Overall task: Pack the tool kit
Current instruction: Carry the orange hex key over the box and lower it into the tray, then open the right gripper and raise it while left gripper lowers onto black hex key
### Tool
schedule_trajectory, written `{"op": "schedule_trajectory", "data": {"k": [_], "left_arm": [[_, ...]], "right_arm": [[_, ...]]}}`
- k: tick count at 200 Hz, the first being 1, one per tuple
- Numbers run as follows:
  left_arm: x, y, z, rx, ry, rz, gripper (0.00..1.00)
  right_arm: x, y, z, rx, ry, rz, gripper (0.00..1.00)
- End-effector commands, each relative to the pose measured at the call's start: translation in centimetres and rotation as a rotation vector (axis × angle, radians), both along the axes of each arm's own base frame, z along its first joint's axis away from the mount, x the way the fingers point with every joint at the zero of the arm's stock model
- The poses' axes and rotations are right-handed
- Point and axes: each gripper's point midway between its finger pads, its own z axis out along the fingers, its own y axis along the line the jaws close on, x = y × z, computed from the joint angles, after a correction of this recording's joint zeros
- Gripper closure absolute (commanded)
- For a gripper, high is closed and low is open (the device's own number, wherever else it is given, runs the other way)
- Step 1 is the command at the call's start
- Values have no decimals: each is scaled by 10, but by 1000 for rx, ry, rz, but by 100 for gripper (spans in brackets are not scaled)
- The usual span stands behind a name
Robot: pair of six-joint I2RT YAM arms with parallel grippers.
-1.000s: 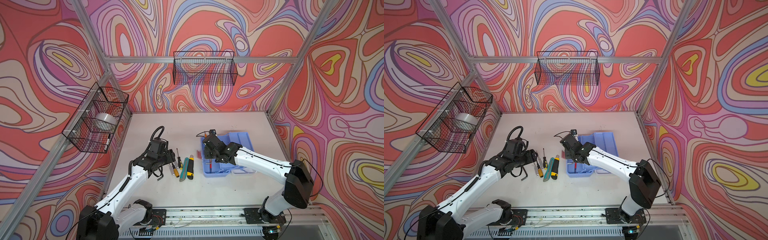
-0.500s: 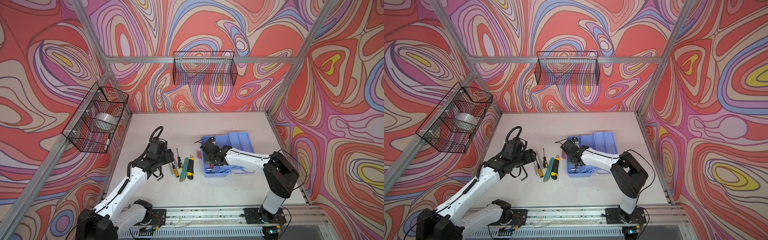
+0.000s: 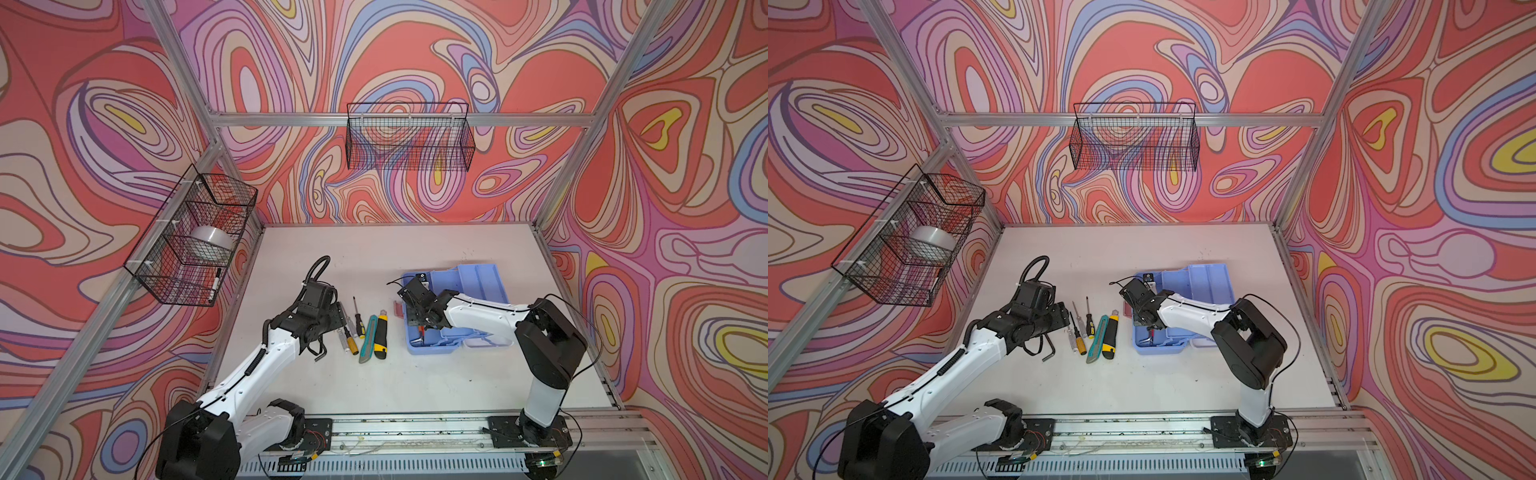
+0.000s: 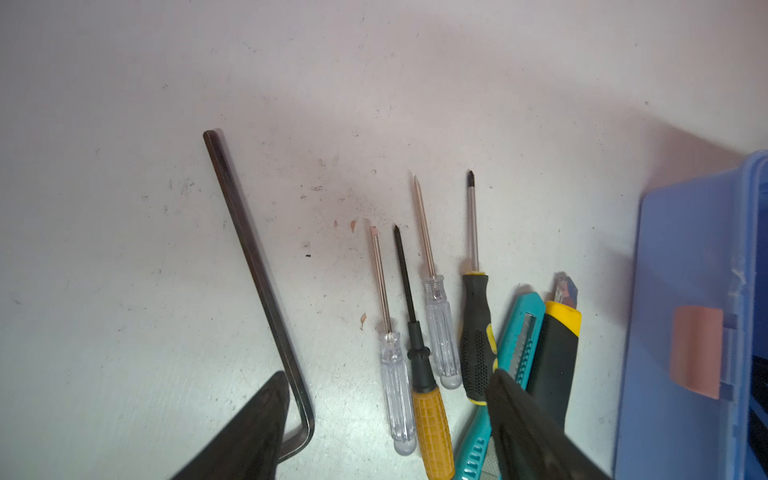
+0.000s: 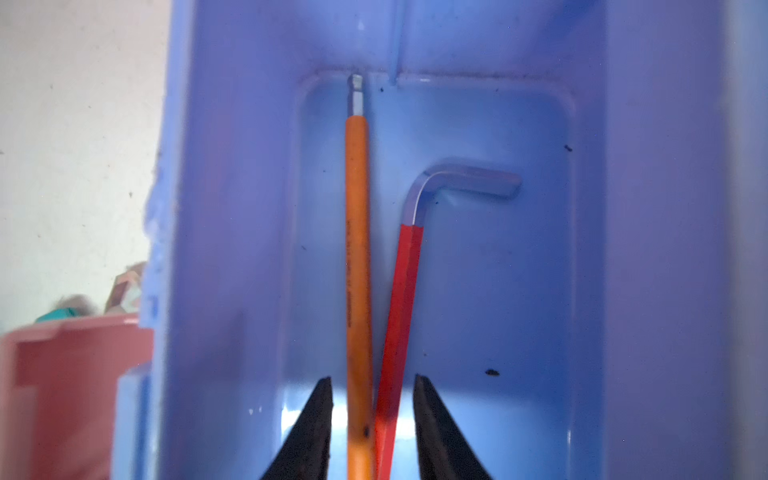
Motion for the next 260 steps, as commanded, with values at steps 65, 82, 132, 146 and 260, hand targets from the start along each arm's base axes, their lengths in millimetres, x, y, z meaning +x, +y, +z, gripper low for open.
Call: {"op": "schedule_trajectory", "data": {"k": [65,82,132,146,260], "left_arm": [[-19,38,-22,153,85,146,27],[-21,44,-31,147,112,178,31],[-24,52,-56,86,160,254,51],[-24,53,-59,82,166,261,54],[-17,46,-88,44,208,258,71]], "right_arm": [[-3,13,114,227,-149,62,66],[-7,12,134,272,-184,73,69],[-14,10,149,312,-204,83,69],[-15,9,149,317,-210,80,70],[-13,10,143,313,-206,78,69]]}}
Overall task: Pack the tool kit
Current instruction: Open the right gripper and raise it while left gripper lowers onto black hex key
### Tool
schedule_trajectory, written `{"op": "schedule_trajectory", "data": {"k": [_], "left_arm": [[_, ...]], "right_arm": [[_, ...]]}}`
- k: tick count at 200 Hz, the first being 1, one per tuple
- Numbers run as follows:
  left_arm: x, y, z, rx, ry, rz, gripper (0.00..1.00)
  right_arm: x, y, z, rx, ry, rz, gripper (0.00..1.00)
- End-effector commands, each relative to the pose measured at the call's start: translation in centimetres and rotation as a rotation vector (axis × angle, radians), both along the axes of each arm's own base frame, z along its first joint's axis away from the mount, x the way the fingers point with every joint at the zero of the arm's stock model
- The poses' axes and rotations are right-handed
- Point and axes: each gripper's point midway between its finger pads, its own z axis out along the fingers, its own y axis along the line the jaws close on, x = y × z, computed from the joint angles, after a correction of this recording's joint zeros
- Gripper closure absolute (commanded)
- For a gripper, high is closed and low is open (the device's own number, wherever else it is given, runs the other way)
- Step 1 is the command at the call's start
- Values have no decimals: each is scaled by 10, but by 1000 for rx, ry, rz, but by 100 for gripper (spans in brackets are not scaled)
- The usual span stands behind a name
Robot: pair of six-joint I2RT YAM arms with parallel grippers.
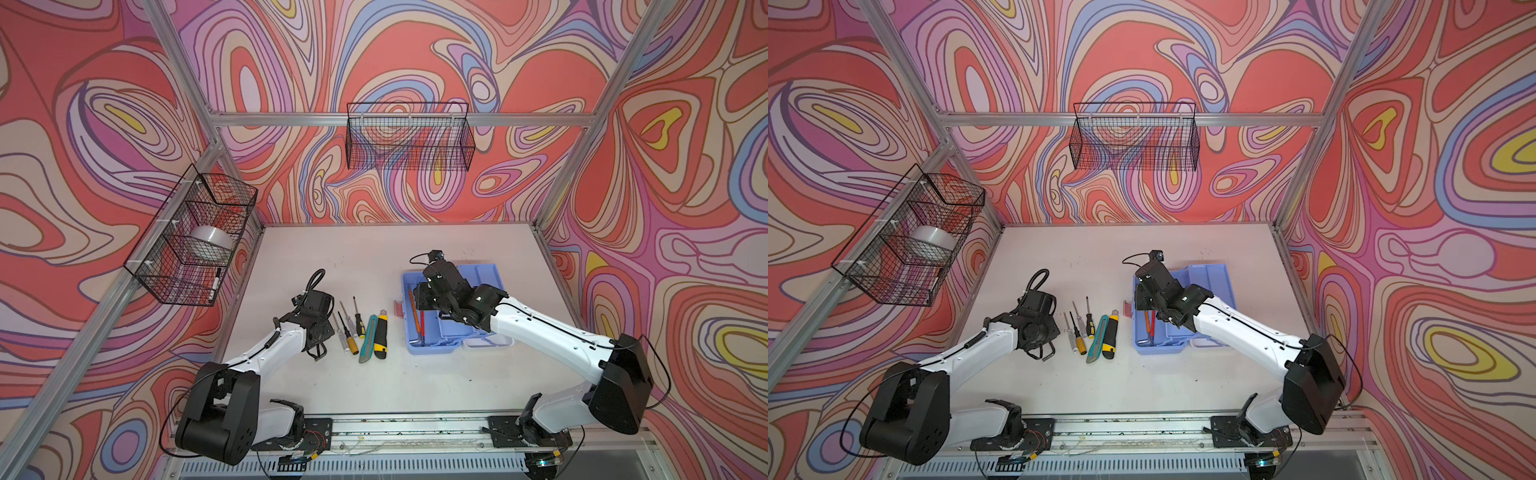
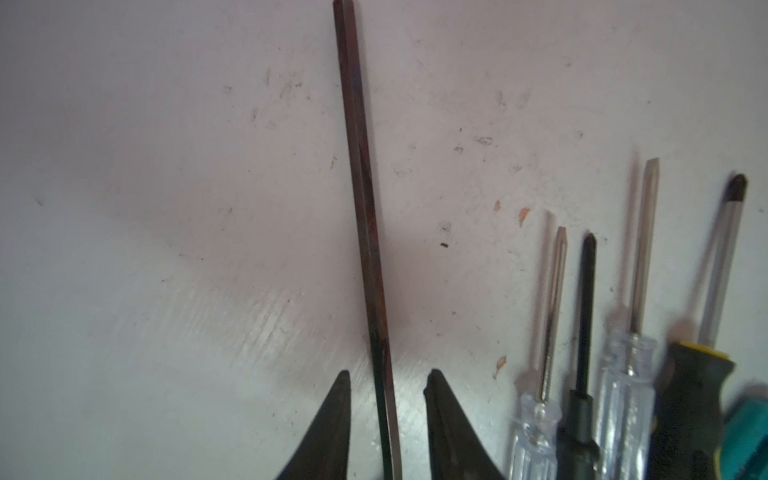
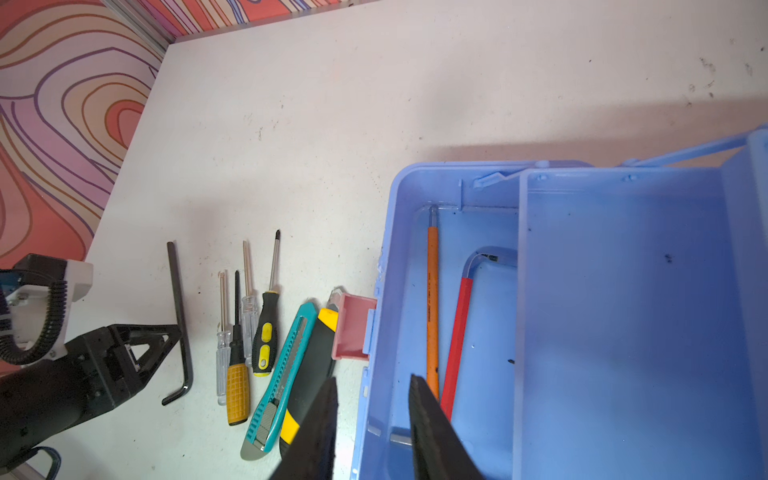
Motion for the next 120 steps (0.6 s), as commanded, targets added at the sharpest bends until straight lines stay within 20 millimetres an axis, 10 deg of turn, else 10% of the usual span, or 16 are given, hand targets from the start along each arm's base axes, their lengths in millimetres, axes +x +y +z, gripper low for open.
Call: {"op": "schedule_trajectory", "data": {"k": [1,120], "left_arm": [[-2,1,-10,-9,18,23,71],[0,2,-26,-24,49,32,82]], "right_arm": [[0,-1,-2,-5,-3,1,69],[6,5,-10,-22,6,6,69]]}}
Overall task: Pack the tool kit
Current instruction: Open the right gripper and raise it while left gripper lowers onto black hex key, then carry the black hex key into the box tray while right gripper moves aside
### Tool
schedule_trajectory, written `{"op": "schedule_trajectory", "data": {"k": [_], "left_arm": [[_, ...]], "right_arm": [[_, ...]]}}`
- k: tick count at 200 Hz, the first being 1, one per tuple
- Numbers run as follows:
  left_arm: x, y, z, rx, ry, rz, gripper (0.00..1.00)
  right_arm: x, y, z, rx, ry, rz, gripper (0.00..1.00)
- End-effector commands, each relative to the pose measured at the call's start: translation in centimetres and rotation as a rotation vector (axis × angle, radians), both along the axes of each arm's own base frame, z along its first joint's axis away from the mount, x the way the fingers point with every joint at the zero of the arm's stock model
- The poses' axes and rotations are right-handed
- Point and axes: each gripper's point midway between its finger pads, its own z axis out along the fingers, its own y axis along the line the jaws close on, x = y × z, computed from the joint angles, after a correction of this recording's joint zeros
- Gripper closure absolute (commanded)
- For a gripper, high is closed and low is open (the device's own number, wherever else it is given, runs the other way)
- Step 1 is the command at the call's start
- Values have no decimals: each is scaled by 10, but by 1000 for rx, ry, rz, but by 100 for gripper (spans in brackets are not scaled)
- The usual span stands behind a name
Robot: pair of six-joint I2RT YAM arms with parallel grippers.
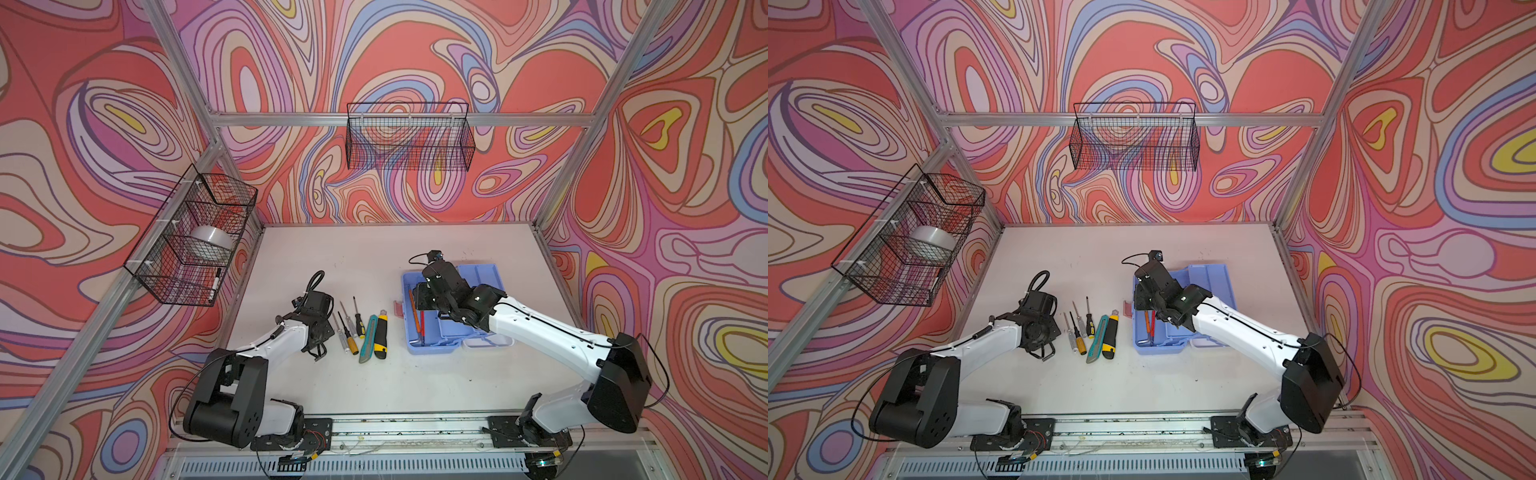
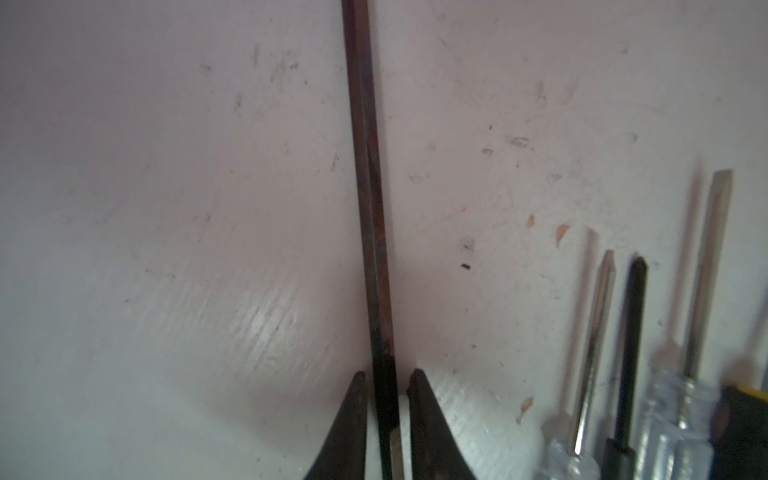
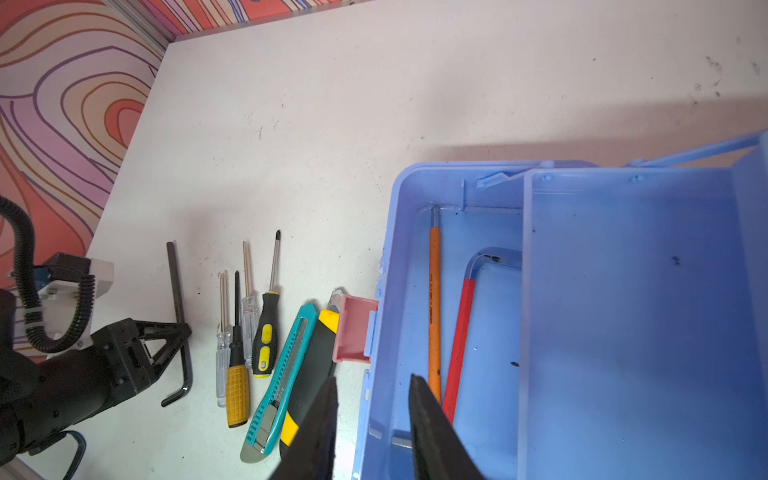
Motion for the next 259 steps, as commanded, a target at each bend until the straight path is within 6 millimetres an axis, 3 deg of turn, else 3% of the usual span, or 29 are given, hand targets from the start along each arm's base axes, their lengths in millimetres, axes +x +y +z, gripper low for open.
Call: {"op": "schedule_trajectory", "data": {"k": [1,104,141,211,259], "left_arm": [[-5,-1,-9,-18,31,9,82],[-1,-12,-12,-63,29,-37,100],[1,-19,-7,-87,17,-69,100],[10,-33,38,-103,-65,-133,100],[14,-66,83,-169,-147,-213,100]], "right_arm": [[4,2,-4,-15,-3,3,69],[6,3,-13,-34,10,-2,69],[7,1,-15,-44,10,-8,69],[9,-5,-19,-54,8,-34,69],[14,-19,-17,-21,22,-76,69]]}}
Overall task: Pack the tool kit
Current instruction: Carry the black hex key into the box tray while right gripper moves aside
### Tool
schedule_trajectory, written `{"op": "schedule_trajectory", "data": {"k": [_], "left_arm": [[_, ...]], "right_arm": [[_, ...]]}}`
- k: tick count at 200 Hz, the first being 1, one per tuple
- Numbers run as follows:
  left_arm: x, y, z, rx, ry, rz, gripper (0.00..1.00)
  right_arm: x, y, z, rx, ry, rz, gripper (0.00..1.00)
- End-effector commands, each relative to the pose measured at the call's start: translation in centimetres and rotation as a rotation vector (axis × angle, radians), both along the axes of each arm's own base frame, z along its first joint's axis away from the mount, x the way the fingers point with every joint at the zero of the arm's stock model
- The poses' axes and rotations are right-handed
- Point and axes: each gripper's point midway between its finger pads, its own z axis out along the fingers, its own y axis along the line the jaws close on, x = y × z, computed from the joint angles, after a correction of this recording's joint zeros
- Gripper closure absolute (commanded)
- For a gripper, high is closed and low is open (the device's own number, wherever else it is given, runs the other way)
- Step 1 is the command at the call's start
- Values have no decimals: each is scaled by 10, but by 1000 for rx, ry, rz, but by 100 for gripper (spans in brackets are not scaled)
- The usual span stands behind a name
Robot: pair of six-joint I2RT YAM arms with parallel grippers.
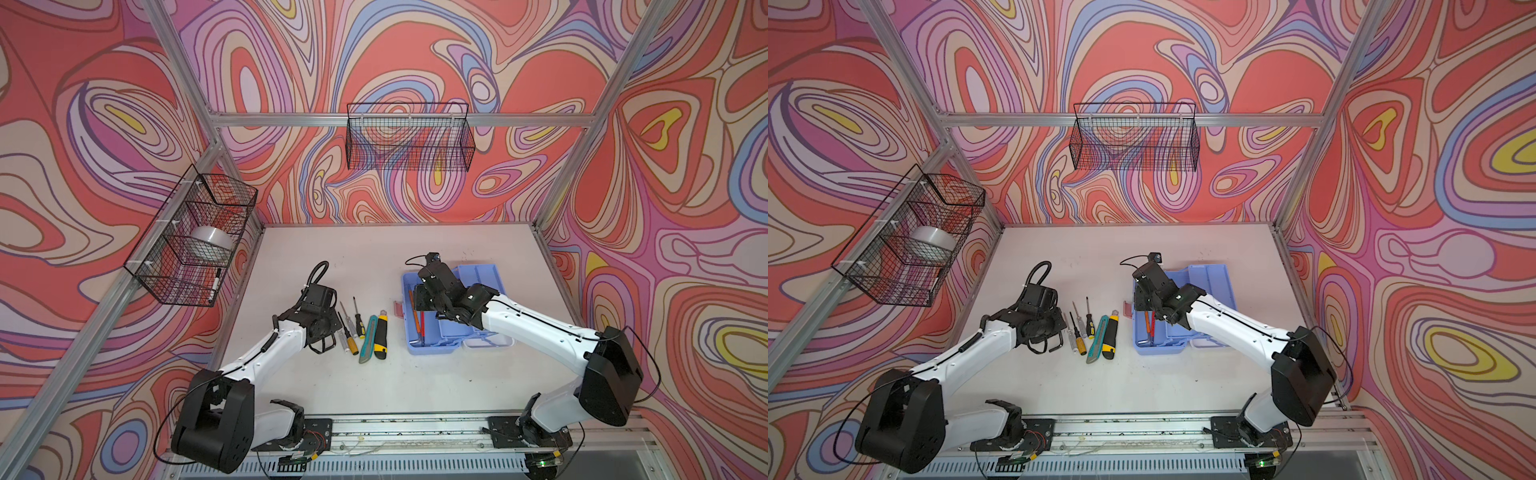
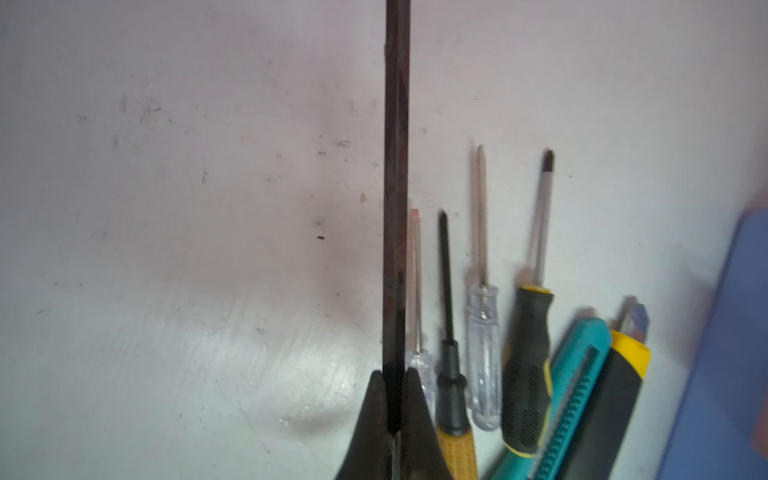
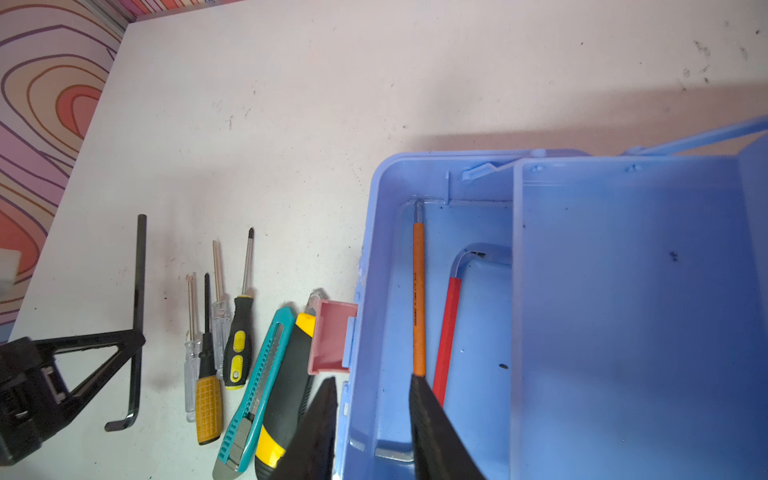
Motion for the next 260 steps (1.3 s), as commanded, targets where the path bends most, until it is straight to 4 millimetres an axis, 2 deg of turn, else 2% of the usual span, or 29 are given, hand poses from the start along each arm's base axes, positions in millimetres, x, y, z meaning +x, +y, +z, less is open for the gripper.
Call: {"op": "schedule_trajectory", "data": {"k": [1,47,83,120,140,165,192,260], "left_arm": [[-1,-17,27,-38,-31,-37,100],[7,-70,78,-113,-138,-138,100],[16,-123,98,-141,-181,-231,100],[24,-187,93,-189,-173,-329,100],[27,-222,96,-201,-183,-386,100],[28,-259,84,-242,-147,-431,100],[33,-279,69,-268,-115,-433,100],[38,-288,32,-279,-46,-368,100]], "right_arm": [[5,-13,0,18,2,-44,69],[9,-43,14,25,-28,-108,69],[6,-61,23,18,-52,-136,69],[1,-77,29,-9,-73,-171,69],[-2,-86,30,-13,-80,-192,69],[-8,-92,29,-16,-76,-200,69],[-12,-99,29,-18,-80,-211,69],[-19,-108,28,-28,-80,-219,68]]}}
